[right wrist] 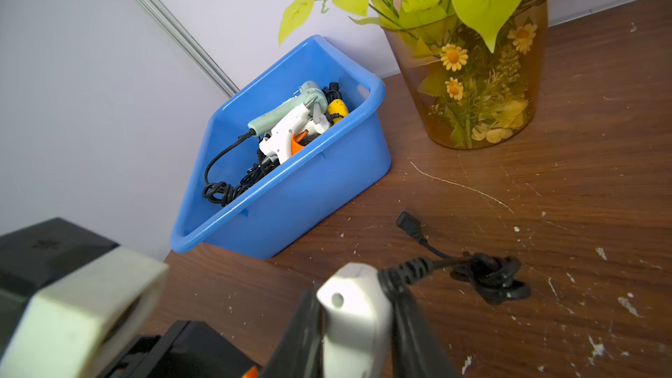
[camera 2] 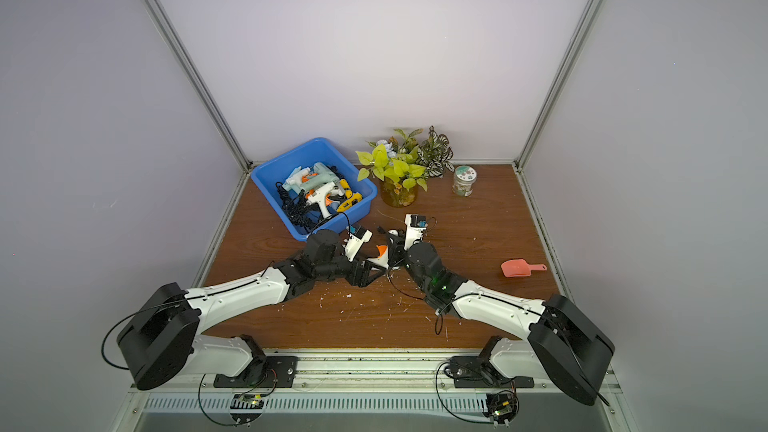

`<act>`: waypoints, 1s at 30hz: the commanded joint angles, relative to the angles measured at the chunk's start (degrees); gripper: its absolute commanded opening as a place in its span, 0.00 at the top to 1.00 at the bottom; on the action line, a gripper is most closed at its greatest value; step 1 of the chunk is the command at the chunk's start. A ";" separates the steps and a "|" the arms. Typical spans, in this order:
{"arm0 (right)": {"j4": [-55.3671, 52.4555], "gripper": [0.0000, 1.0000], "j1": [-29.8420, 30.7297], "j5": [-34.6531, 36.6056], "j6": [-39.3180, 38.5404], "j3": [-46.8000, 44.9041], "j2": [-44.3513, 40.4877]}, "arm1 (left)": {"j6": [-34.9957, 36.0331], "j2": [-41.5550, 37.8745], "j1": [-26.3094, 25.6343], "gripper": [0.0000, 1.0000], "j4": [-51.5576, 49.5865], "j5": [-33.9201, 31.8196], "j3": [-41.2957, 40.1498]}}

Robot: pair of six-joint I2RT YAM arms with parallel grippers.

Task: Put the hot melt glue gun into the storage box
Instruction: Pick up the hot melt adhesive gun from the center of the board.

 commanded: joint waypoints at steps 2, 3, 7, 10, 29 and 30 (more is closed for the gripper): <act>4.91 1.00 0.51 0.03 -0.97 -0.21 -1.64 | -1.33 0.64 -0.40 0.37 3.09 2.70 0.45; 4.95 1.00 0.60 0.02 -1.05 -0.22 -1.55 | -1.60 0.72 -0.39 0.37 3.39 3.07 0.45; 5.01 1.00 0.78 0.07 -1.00 -0.30 -1.36 | -2.73 0.73 -0.46 0.41 5.72 4.16 0.15; 5.10 1.00 0.86 0.11 -0.97 -0.39 -1.61 | -3.97 0.82 -0.39 0.52 7.60 4.85 -0.29; 3.46 0.39 0.94 2.59 -3.05 -0.59 -5.41 | -5.60 -1.20 -0.47 1.00 7.04 1.92 -0.53; 2.67 0.33 0.99 3.31 -3.37 -0.36 -6.01 | -5.60 -1.86 -0.39 1.00 6.39 1.35 -0.37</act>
